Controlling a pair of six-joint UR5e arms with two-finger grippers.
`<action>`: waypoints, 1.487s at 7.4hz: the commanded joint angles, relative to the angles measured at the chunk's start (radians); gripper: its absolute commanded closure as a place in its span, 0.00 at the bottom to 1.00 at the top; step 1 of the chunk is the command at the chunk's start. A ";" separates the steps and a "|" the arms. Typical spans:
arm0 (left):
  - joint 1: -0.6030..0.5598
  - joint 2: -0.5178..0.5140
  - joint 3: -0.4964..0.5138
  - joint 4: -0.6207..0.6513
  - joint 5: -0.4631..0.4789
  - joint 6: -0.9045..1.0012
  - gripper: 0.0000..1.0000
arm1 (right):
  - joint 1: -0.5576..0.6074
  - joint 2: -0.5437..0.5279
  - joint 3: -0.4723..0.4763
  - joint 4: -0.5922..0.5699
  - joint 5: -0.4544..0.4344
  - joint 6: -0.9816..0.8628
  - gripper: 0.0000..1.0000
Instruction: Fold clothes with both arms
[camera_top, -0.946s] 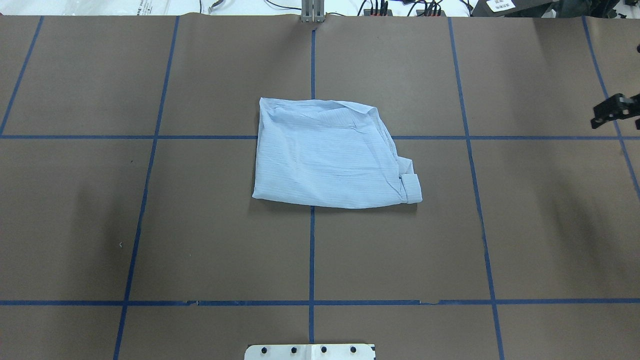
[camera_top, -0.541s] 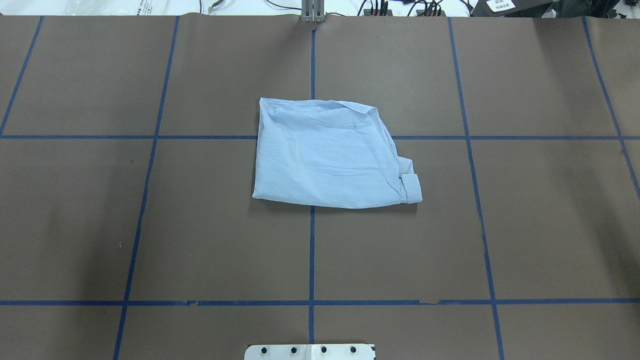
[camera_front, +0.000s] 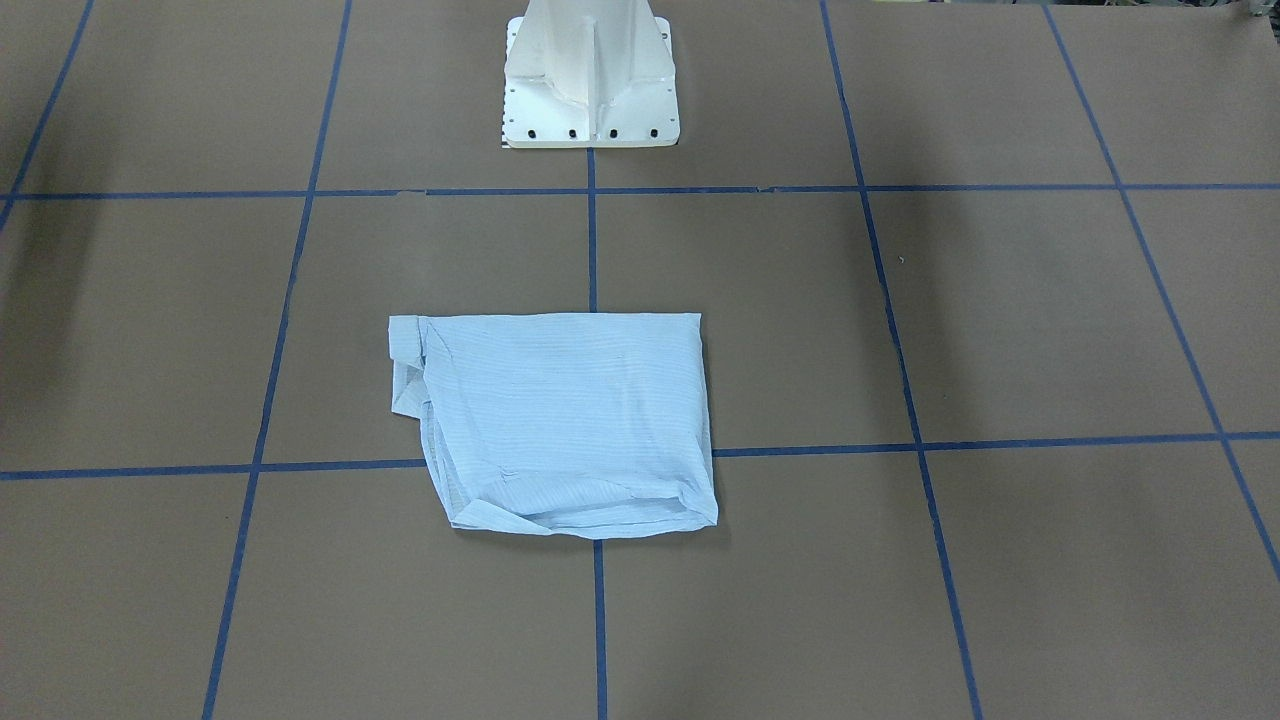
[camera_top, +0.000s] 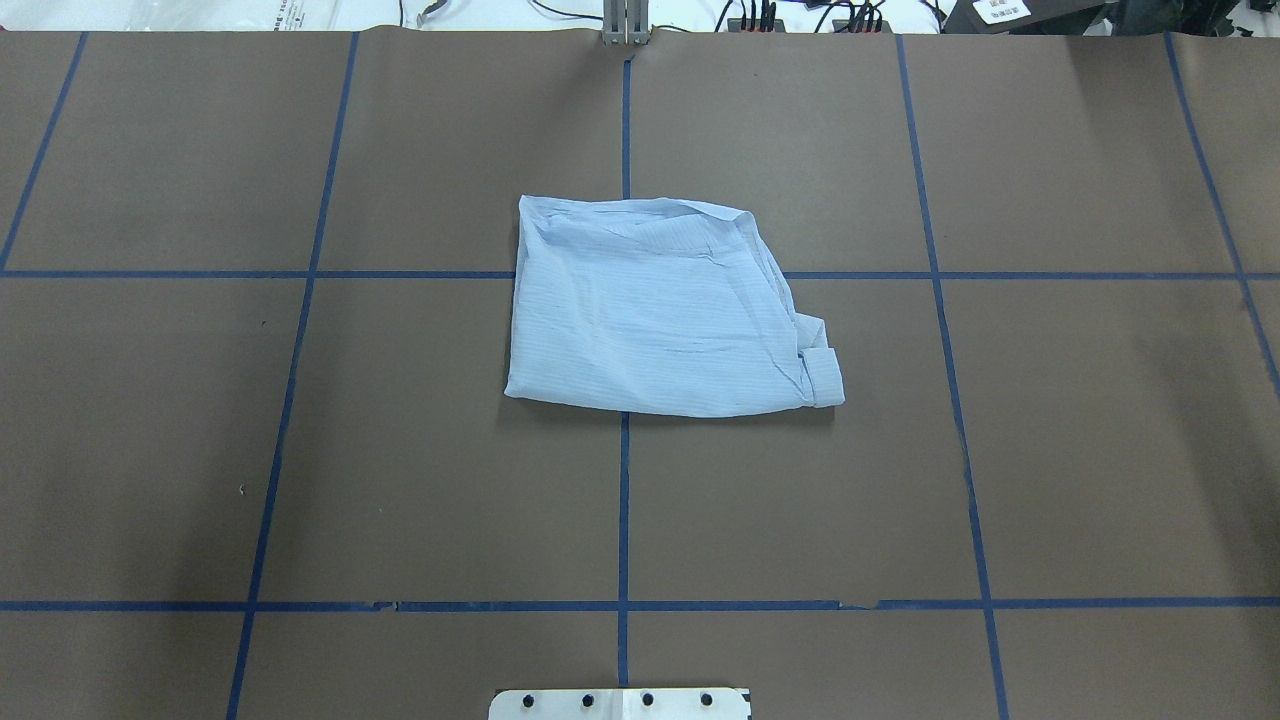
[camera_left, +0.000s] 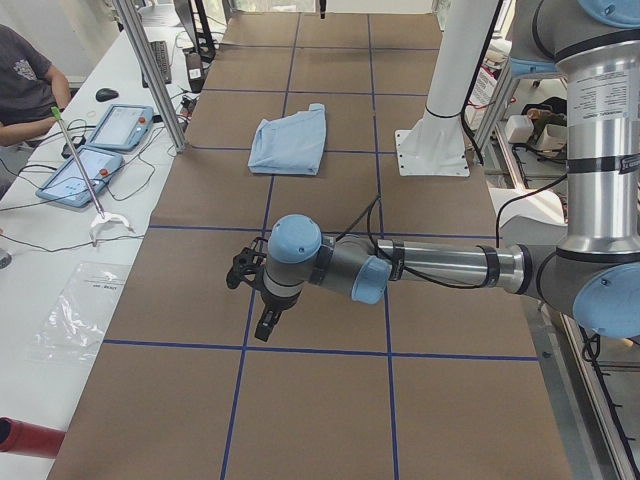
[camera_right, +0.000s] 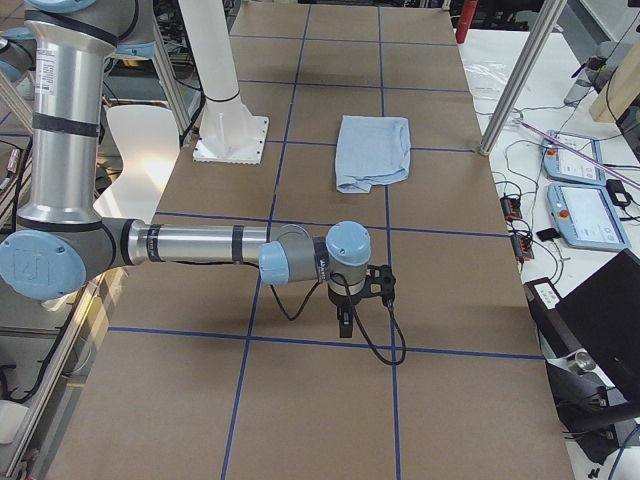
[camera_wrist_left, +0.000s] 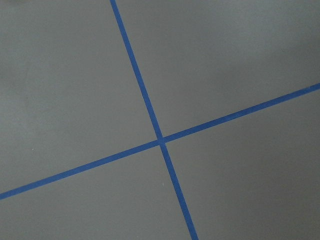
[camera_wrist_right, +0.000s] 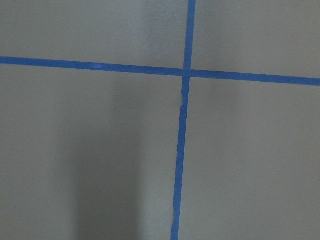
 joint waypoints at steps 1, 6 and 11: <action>-0.012 0.014 -0.052 0.101 0.033 0.013 0.00 | 0.000 0.005 -0.006 0.002 0.004 -0.002 0.00; -0.011 -0.001 -0.075 0.095 -0.011 0.011 0.00 | -0.006 0.013 -0.007 0.005 -0.005 0.099 0.00; -0.008 -0.006 -0.047 0.090 -0.020 0.008 0.00 | -0.006 0.021 -0.010 0.012 0.029 0.109 0.00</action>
